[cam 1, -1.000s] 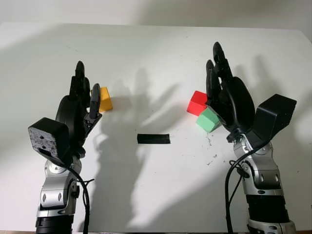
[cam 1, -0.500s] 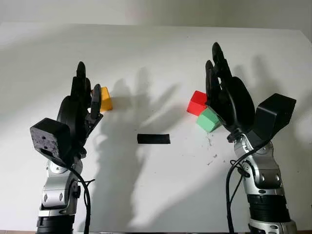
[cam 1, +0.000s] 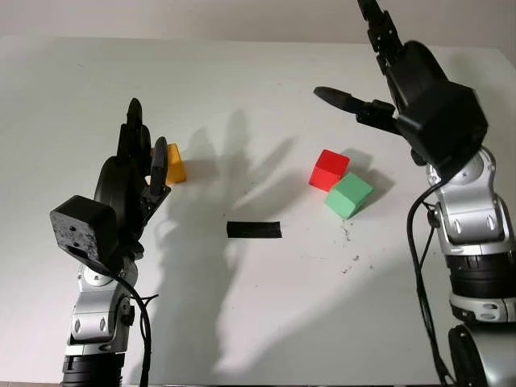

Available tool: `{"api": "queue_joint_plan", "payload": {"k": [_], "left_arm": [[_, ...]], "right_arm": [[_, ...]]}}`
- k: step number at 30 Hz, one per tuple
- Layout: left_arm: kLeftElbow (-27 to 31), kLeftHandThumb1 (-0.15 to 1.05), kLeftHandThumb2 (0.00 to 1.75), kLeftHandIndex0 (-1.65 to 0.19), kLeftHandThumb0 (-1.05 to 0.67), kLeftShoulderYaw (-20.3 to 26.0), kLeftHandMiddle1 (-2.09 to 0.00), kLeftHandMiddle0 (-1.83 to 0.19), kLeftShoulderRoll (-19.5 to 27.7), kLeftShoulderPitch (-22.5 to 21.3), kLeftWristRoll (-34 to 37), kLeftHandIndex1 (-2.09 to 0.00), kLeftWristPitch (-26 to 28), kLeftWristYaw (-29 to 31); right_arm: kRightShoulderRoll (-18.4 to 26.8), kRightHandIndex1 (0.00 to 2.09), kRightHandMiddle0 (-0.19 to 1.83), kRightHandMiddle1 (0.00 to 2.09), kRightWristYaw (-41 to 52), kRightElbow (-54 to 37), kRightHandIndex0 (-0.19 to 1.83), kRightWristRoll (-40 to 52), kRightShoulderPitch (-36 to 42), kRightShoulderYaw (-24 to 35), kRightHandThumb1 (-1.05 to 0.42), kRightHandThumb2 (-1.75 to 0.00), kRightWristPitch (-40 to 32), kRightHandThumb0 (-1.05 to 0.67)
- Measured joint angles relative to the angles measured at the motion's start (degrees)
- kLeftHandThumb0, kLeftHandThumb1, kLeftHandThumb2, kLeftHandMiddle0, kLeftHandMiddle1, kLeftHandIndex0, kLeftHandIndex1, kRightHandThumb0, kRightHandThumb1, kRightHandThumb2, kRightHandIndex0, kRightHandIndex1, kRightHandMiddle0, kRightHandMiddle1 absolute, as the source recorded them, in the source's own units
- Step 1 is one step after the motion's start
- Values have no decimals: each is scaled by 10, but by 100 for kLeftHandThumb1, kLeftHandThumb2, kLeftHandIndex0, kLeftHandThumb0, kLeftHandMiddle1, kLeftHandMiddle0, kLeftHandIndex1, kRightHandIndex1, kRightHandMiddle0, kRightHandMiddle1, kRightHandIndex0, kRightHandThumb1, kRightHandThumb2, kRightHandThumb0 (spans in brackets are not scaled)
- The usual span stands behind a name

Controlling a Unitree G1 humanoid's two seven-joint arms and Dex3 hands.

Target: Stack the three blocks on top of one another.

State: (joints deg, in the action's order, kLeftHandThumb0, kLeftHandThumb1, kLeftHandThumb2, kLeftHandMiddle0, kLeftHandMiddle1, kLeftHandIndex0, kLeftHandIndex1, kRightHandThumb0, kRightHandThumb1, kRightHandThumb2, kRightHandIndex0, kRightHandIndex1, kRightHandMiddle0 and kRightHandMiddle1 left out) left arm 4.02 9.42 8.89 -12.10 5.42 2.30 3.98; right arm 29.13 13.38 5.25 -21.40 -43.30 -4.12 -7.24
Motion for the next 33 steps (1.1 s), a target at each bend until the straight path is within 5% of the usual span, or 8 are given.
{"api": "queue_joint_plan", "payload": {"k": [9, 17, 33], "left_arm": [[0, 105, 61, 11, -61, 0, -5, 14, 0, 0, 0, -5, 0, 2], [0, 105, 61, 12, -62, -1, -5, 14, 0, 0, -1, -5, 0, 2], [0, 105, 61, 11, -60, -1, -5, 13, 0, 0, 0, -6, 0, 1]], "right_arm": [[48, 7, 12, 40, 58, 22, 5, -156, -25, -98, -95, -5, 8, -79], [65, 6, 23, 19, 110, -8, 5, -228, -18, -120, -97, -5, -7, -80], [75, 5, 29, 12, 150, -27, 3, -277, 39, -132, -100, -6, -11, -78]]}}
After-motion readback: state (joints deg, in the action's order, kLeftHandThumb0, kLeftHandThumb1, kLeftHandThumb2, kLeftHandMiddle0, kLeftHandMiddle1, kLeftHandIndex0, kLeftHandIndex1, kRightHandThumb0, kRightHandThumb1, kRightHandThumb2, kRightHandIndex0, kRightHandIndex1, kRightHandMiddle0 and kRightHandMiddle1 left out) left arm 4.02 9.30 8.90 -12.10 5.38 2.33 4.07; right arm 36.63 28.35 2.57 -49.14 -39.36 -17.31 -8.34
